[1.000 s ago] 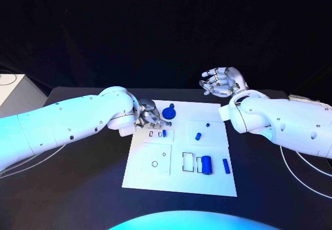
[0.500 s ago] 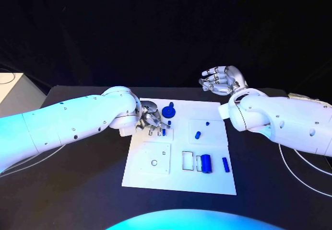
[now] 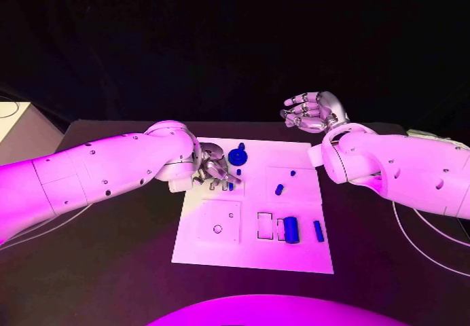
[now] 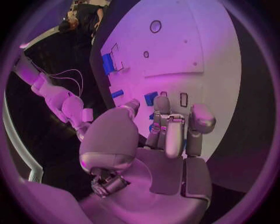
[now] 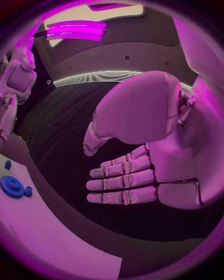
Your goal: Assemble the parts on the task board
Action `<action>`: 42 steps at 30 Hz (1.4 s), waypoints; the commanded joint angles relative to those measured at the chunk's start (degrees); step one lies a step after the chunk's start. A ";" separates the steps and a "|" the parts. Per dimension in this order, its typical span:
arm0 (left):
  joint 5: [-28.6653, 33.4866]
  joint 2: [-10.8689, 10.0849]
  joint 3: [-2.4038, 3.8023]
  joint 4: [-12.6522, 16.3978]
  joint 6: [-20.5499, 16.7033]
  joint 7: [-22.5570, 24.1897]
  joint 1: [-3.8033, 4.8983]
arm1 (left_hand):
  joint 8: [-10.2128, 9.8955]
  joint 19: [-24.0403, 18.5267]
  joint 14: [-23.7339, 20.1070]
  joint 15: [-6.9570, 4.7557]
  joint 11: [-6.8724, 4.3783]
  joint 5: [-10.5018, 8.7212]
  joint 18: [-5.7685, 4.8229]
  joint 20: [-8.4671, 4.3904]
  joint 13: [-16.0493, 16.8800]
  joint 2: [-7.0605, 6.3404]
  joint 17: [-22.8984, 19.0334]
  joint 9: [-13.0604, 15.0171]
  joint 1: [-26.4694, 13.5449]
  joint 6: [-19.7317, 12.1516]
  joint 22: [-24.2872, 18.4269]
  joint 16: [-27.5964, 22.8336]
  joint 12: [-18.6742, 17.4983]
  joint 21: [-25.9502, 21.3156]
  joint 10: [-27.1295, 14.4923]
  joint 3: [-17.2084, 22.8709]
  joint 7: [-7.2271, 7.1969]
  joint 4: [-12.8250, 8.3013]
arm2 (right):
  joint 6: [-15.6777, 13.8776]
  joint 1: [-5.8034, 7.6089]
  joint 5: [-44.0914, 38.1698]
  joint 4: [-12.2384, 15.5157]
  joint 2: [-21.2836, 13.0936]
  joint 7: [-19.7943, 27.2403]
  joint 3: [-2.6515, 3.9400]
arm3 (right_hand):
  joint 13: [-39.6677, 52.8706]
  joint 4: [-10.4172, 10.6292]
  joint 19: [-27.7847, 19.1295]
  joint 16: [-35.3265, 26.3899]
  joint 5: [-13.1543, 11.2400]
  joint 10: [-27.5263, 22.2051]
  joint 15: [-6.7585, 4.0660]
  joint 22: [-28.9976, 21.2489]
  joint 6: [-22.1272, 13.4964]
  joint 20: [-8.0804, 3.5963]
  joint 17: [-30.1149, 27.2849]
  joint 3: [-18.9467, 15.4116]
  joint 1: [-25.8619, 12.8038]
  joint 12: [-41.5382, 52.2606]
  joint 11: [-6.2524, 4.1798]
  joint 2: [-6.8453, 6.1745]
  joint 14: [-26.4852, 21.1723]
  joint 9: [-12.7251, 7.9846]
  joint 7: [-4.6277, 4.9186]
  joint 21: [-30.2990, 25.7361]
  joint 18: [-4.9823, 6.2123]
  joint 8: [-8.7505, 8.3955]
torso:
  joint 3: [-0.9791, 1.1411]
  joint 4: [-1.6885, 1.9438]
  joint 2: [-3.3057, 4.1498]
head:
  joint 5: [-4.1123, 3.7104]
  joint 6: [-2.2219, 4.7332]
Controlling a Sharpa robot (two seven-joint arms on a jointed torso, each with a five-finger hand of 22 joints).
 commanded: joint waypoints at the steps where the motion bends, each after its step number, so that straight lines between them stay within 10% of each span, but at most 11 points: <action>1: 0.47 0.33 -0.01 -0.18 1.73 -0.03 0.14 | 0.32 0.25 0.77 -0.31 -0.18 0.02 -0.36 0.03 0.08 0.00 0.08 0.11 -0.01 -0.35 -0.01 0.17 0.05 0.29 -0.27 0.43 0.01 0.01 | 1.17 0.01 0.26 -0.05 0.08 0.90 -0.02 | -0.09 -0.34 -0.40 -0.32 0.14 0.11 0.08 -0.08 -0.43 -0.04 -0.08 -0.02 -0.66 -0.32 0.33 0.00 -0.37 -0.08 1.50 -0.17 0.68 0.31 | 0.00 -0.05 0.00 | -0.02 -0.21; 37: 1.93 1.11 -0.17 -1.31 3.16 -0.12 0.12 | -0.62 0.33 1.03 -0.71 -0.68 -0.08 -0.41 -0.29 2.09 -1.73 1.00 4.32 3.48 -0.24 0.46 0.32 0.40 0.49 0.46 13.40 -0.49 -2.68 | 1.82 0.00 0.52 0.04 0.31 0.40 -0.20 | -0.80 -0.40 -0.70 -0.85 0.21 0.04 0.24 -0.95 -0.62 0.13 -0.56 -0.09 -0.86 -0.53 0.46 0.21 -0.53 -0.17 1.61 -0.19 0.68 0.30 | 0.04 -0.03 0.05 | -0.34 -1.04; 42: 2.85 1.12 -0.19 -1.37 2.82 -0.10 0.11 | -1.16 0.39 1.08 -1.00 -0.97 -0.14 -0.42 -0.53 2.23 -2.45 1.14 5.95 3.24 -0.17 0.62 0.28 -0.08 0.54 0.72 22.37 -0.64 -5.99 | 1.94 0.00 0.54 0.06 0.27 0.32 -0.21 | -0.82 -0.40 -0.72 -0.88 0.22 0.04 0.25 -0.98 -0.62 0.13 -0.57 -0.09 -0.87 -0.53 0.46 0.22 -0.54 -0.17 1.61 -0.19 0.68 0.30 | 0.05 0.06 0.01 | -0.36 -1.11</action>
